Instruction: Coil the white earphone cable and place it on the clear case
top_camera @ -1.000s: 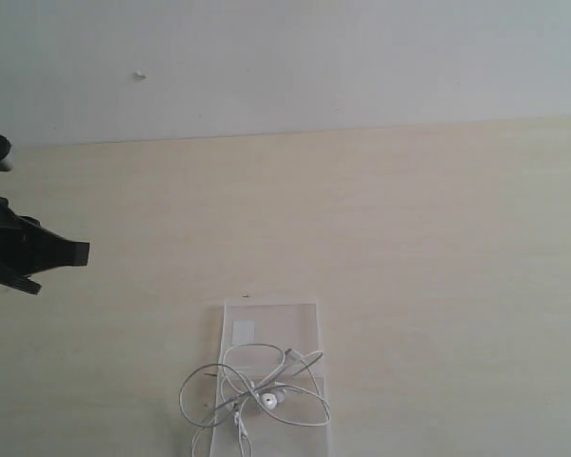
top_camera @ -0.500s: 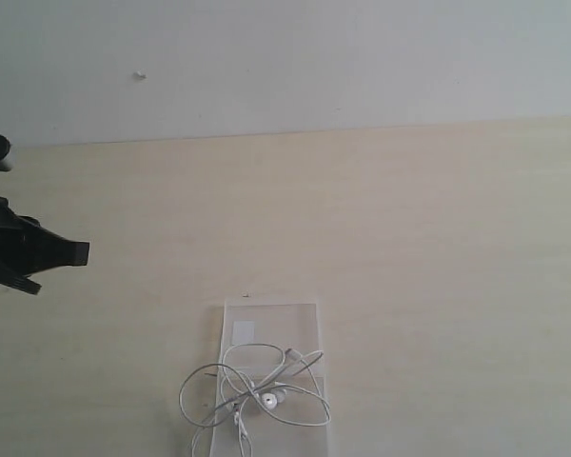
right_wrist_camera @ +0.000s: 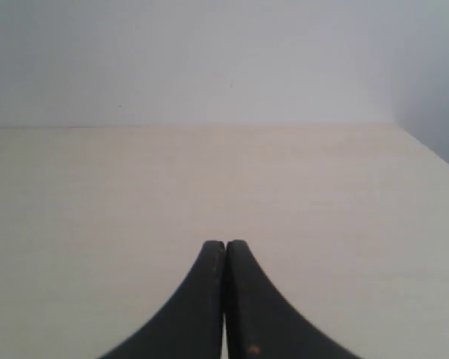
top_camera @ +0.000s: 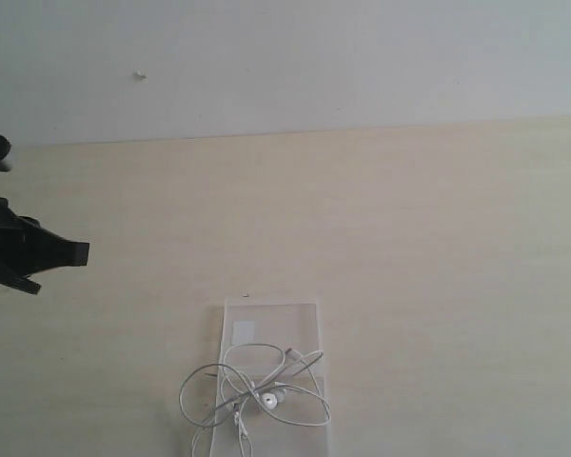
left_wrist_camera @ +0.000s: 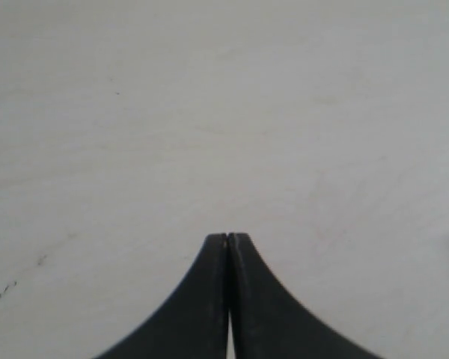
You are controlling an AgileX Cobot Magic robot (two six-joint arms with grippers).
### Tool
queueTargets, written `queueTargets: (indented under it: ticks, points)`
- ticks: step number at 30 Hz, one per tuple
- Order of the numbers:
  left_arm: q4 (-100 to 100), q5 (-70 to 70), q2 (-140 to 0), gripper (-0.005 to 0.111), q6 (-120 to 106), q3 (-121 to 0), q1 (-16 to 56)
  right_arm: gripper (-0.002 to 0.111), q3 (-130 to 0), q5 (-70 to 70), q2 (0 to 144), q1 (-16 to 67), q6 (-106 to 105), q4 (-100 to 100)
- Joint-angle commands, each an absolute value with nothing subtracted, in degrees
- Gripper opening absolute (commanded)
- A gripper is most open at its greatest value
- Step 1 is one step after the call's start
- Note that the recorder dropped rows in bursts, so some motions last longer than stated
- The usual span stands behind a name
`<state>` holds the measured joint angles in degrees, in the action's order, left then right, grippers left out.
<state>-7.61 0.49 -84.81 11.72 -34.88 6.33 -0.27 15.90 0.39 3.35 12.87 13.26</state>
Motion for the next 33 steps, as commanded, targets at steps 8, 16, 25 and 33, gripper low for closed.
queueTargets:
  ticks: [8,16,25,33]
  points:
    - [-7.3,0.3,-84.5,0.0,12.2,-34.7,6.2,0.0,0.0,16.0,0.0,3.0,-4.9,-3.7]
    - [-7.3,0.3,-84.5,0.0,12.2,-34.7,6.2,0.0,0.0,16.0,0.0,3.0,-2.5,-3.5]
    - [-7.3,0.3,-84.5,0.0,12.2,-34.7,6.2,0.0,0.0,16.0,0.0,3.0,-0.3,-3.5]
    - [-7.3,0.3,-84.5,0.0,12.2,-34.7,6.2,0.0,0.0,16.0,0.0,3.0,0.0,-3.5]
